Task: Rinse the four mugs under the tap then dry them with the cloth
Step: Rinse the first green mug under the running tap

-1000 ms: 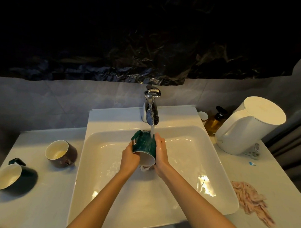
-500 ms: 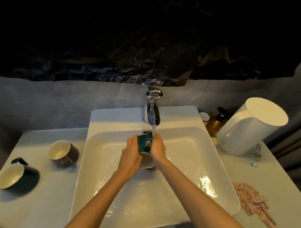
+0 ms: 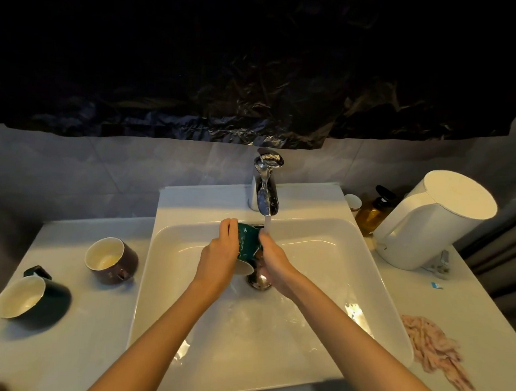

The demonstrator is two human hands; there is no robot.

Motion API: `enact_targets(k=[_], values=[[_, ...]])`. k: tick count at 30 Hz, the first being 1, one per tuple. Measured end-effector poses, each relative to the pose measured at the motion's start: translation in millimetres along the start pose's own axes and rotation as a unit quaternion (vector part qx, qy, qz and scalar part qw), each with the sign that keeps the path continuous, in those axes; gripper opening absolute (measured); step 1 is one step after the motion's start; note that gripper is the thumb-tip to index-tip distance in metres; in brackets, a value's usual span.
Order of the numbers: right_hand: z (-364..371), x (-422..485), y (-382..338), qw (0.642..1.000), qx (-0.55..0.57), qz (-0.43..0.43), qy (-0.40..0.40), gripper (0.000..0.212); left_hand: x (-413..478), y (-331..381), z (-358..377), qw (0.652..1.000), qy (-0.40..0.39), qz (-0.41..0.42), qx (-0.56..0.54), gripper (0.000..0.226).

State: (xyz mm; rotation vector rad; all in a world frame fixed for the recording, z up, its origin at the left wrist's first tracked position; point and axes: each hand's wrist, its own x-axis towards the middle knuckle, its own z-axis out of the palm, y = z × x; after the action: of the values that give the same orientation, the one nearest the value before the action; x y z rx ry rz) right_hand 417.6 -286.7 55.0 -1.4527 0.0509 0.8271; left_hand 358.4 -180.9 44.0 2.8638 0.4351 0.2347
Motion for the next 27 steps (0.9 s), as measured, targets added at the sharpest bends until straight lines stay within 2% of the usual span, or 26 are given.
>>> enact_targets(k=[1,3,5,7,11,13,15,16,17,19,20,21,22,25,27], values=[[-0.9,0.7,-0.9,0.997,-0.072,-0.028,0.015,0.035,2.0,-1.2,0.2,1.000,-0.002,0.009,0.027,0.075],[-3.3,2.4,-4.2,0.963,-0.247,-0.086,0.061,0.033,5.0,-5.1,3.6,0.998,0.004,0.020,0.064,0.084],[-4.3,7.0,-6.1,0.933,-0.335,-0.105,0.080,0.020,5.6,-7.7,5.5,0.996,0.015,0.034,0.079,0.088],[-2.9,9.7,-9.8,0.929,-0.347,-0.093,0.092,0.006,3.0,-7.7,5.6,0.995,0.020,0.058,0.082,0.089],[2.2,9.4,-10.7,0.944,-0.298,-0.119,0.075,0.007,-0.6,-11.1,2.0,0.994,0.041,0.074,0.066,0.097],[1.1,6.9,-10.0,0.952,-0.261,-0.148,0.059,0.011,-3.2,-15.2,3.2,0.998,0.032,0.042,-0.022,0.092],[-3.7,6.4,-11.5,0.954,-0.241,-0.173,0.049,0.009,-7.1,-18.5,2.8,0.985,0.005,0.007,-0.171,0.088],[-6.8,6.2,-13.5,0.955,-0.229,-0.183,0.046,0.009,-8.2,-21.2,2.0,0.961,-0.031,-0.011,-0.276,0.091],[-10.1,5.9,-15.9,0.957,-0.214,-0.188,0.042,0.012,-9.1,-23.5,-0.5,0.917,-0.082,-0.036,-0.389,0.096],[-15.8,3.4,-20.8,0.970,-0.171,-0.173,0.012,0.015,-9.7,-26.6,-5.9,0.787,-0.180,-0.120,-0.577,0.103],[-17.6,1.3,-23.0,0.975,-0.150,-0.161,-0.012,0.014,-7.9,-27.7,-5.6,0.722,-0.208,-0.166,-0.638,0.101],[-18.5,-1.0,-24.4,0.978,-0.140,-0.150,-0.034,0.014,-4.6,-27.9,-3.3,0.673,-0.221,-0.200,-0.677,0.098],[-19.1,-2.4,-24.3,0.979,-0.138,-0.140,-0.049,0.014,-1.0,-27.6,-0.1,0.643,-0.223,-0.222,-0.698,0.094],[-21.9,-0.8,-18.7,0.980,-0.137,-0.126,-0.070,0.014,5.4,-22.9,9.1,0.607,-0.218,-0.250,-0.722,0.093],[-28.2,3.9,-14.8,0.984,-0.106,-0.112,-0.088,0.010,5.8,-19.4,12.1,0.621,-0.190,-0.238,-0.722,0.089]])
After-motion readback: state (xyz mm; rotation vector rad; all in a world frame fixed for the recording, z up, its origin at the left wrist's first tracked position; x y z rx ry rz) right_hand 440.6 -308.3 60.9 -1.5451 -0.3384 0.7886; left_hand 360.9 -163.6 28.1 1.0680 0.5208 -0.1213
